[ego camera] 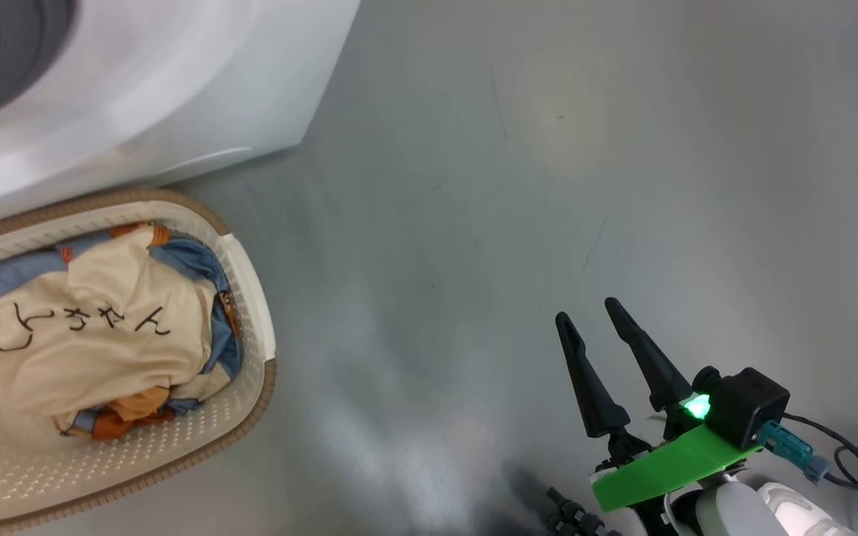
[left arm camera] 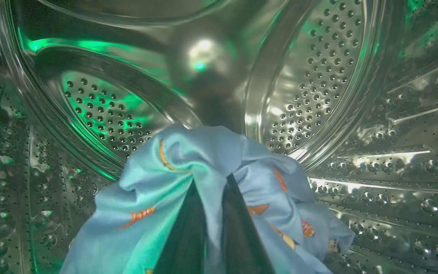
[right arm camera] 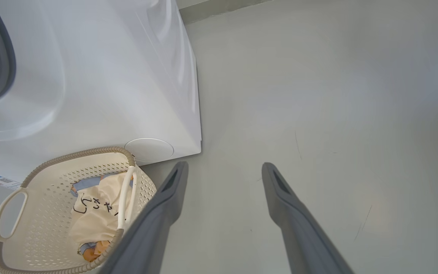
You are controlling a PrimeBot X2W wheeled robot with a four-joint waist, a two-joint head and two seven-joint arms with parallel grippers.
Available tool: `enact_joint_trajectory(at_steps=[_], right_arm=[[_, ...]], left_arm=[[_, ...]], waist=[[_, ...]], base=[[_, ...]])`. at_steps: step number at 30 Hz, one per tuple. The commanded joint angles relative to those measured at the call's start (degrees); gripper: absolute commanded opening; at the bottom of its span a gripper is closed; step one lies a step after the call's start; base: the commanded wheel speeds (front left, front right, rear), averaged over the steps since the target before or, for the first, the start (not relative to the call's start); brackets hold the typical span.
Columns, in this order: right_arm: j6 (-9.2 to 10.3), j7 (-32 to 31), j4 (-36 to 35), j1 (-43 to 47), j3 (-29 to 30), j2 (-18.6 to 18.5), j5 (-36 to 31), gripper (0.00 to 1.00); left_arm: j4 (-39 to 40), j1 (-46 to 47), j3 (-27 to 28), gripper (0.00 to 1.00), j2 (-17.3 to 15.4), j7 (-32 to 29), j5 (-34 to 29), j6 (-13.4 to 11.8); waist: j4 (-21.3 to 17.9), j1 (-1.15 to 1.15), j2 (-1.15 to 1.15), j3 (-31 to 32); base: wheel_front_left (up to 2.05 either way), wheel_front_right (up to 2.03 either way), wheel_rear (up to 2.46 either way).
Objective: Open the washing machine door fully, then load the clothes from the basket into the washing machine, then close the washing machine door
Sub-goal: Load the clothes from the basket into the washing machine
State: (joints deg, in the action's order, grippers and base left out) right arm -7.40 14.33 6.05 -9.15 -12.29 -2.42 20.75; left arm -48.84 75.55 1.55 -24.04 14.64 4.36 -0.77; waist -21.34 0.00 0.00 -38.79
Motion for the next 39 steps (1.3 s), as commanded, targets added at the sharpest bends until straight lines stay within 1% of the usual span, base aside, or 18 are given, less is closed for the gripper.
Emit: enact_joint_trajectory(at_steps=[1, 6, 9, 12, 17, 21, 24, 28, 30, 31, 32, 36, 39], right_arm=[[-0.09, 0.67, -1.32, 0.52, -1.04, -0.46, -0.24, 1.0], [-0.09, 0.67, -1.4, 0.41, -0.87, -0.46, -0.46, 1.0], [-0.09, 0.67, -1.49, 0.11, -1.13, -0.46, -0.4, 1.0], [-0.09, 0.67, -1.53, -0.05, -1.26, -0.46, -0.28, 1.0], [-0.09, 0.67, -1.3, -0.2, -1.32, -0.46, -0.31, 1.0], [-0.09, 0.67, -1.15, -0.24, -1.29, -0.46, -0.49, 1.0], [-0.09, 0.67, -1.07, 0.02, -1.23, -0.46, -0.58, 1.0], [-0.09, 0.67, -0.93, 0.27, -1.28, -0.46, -0.48, 1.0], [-0.09, 0.67, -0.87, 0.39, -1.29, -0.46, -0.45, 1.0], [-0.09, 0.67, -0.86, 0.44, -1.29, -0.46, -0.43, 1.0], [-0.09, 0.67, -0.83, 0.48, -1.28, -0.46, -0.41, 1.0], [-0.09, 0.67, -0.72, 0.74, -1.13, -0.46, -0.43, 1.0], [-0.09, 0.67, -0.62, 0.97, -0.98, -0.46, -0.43, 1.0]], left_arm=[[1.43, 1.49, 0.49, 0.0, -2.68, 0.35, -0.22, -0.52], [4.52, 2.7, 0.9, 0.0, -2.51, 0.35, -0.11, -1.12], [7.38, 1.94, 1.2, 0.0, -2.49, 0.36, -0.32, -1.65], [7.9, 0.71, 1.36, 0.0, -2.45, 0.36, -0.43, -1.69], [4.53, -0.75, 0.65, 0.0, -1.85, 0.36, -0.81, -1.51], [0.59, -0.01, -0.33, 0.0, -1.66, 0.36, -1.34, -1.5], [-4.24, 1.5, -1.78, 0.01, -1.59, -0.1, -2.03, -0.73], [-9.08, 3.95, -2.98, 0.29, -1.36, -0.91, -2.54, -0.69], [-11.26, 5.02, -3.52, 0.48, -1.03, -1.83, -2.67, -0.68], [-12.15, 5.48, -3.86, 0.7, -0.89, -2.16, -2.84, -0.7], [-13.11, 5.88, -4.09, 1.0, -0.65, -2.61, -2.86, -0.72], [-16.21, 7.25, -5.09, 1.0, 0.34, -4.17, -3.17, -1.33], [-18.63, 7.99, -5.49, 1.0, 1.01, -6.44, -3.05, -1.75]], waist=[[0.15, 0.0, 0.0, -1.0], [0.37, 0.0, 0.0, -2.07], [0.42, 0.0, 0.0, -2.32], [0.59, 0.0, 0.0, -2.41], [1.06, 0.0, 0.0, -2.17], [1.29, 0.0, 0.0, -1.75], [1.41, 0.0, 0.0, -1.3], [1.38, 0.0, 0.0, -0.66], [1.37, 0.0, 0.0, -0.34], [1.37, 0.0, 0.0, -0.21], [1.36, 0.0, 0.0, -0.05], [1.44, 0.0, 0.0, 0.7], [1.58, 0.0, 0.0, 1.37]], base=[[0.0, 0.0, 0.0], [0.0, 0.0, 0.0], [0.0, 0.0, 0.0], [0.0, 0.0, 0.0], [0.0, 0.0, 0.0], [0.0, 0.0, 0.0], [0.0, 0.0, 0.0], [0.0, 0.0, 0.0], [0.0, 0.0, 0.0], [0.0, 0.0, 0.0], [0.0, 0.0, 0.0], [0.0, 0.0, 0.0], [0.0, 0.0, 0.0]])
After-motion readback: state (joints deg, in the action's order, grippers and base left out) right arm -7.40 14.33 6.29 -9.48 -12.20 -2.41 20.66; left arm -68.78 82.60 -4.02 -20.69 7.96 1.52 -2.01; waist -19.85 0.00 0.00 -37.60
